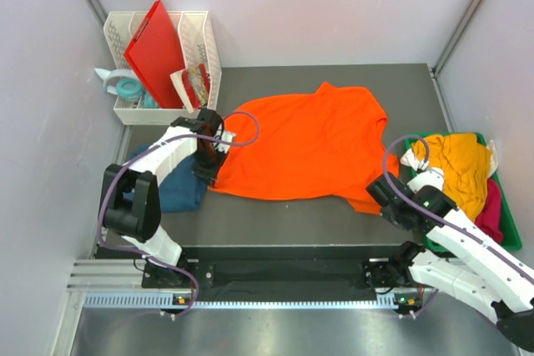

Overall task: Fold and stack the t-shirts
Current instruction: Flatten out the tshirt, then fold the flattened tshirt in 1/3 of the way

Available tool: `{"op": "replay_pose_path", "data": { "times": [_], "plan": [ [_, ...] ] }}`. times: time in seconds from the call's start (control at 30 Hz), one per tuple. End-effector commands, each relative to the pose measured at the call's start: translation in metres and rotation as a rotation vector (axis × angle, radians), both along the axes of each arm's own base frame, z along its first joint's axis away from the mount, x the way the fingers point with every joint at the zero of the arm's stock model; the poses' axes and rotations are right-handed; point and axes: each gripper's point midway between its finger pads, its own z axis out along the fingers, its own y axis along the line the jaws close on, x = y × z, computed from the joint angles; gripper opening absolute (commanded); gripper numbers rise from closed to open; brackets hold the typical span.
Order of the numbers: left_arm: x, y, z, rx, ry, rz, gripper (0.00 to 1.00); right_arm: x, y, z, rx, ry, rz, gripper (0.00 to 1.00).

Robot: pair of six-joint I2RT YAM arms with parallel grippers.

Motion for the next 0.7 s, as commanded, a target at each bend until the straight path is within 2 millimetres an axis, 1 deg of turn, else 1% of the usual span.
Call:
{"op": "replay_pose_path", "data": {
  "times": [0.0,0.1,0.2,0.27,0.33,0.37,0.43,0.5,0.57,0.6,0.67],
  "plan": [
    [-0.004,-0.003,-0.003,-0.014,0.011,0.014,0.00,-0.015,-0.006,0.003,-0.004,0.028,0.000,0.00],
    [-0.009,-0.003,-0.007,-0.015,0.026,0.012,0.00,-0.016,-0.005,0.005,-0.015,0.042,0.013,0.00],
    [-0.009,-0.001,-0.011,-0.007,0.024,0.015,0.00,-0.014,-0.004,0.007,-0.028,0.042,0.024,0.00],
    [0.000,0.000,-0.009,0.004,-0.012,0.030,0.00,-0.007,-0.005,0.015,-0.046,0.013,0.031,0.00],
    [0.008,-0.002,-0.003,-0.003,-0.047,0.033,0.00,0.002,-0.003,0.026,-0.061,-0.021,0.043,0.00],
    [0.016,-0.004,0.002,-0.007,-0.074,0.034,0.00,0.006,-0.002,0.029,-0.064,-0.033,0.045,0.00],
    [0.022,-0.005,0.006,-0.011,-0.099,0.038,0.00,0.015,0.001,0.035,-0.083,-0.050,0.061,0.00],
    [0.032,-0.005,0.009,-0.013,-0.139,0.049,0.00,0.022,0.005,0.039,-0.093,-0.068,0.068,0.00],
    [0.037,-0.005,0.010,-0.013,-0.165,0.052,0.00,0.030,0.009,0.041,-0.105,-0.084,0.084,0.00],
    [0.044,-0.007,0.010,-0.018,-0.187,0.056,0.00,0.034,0.010,0.040,-0.121,-0.083,0.087,0.00],
    [0.049,-0.009,0.009,-0.024,-0.198,0.064,0.00,0.042,0.015,0.041,-0.132,-0.096,0.102,0.00]
  ]
}}
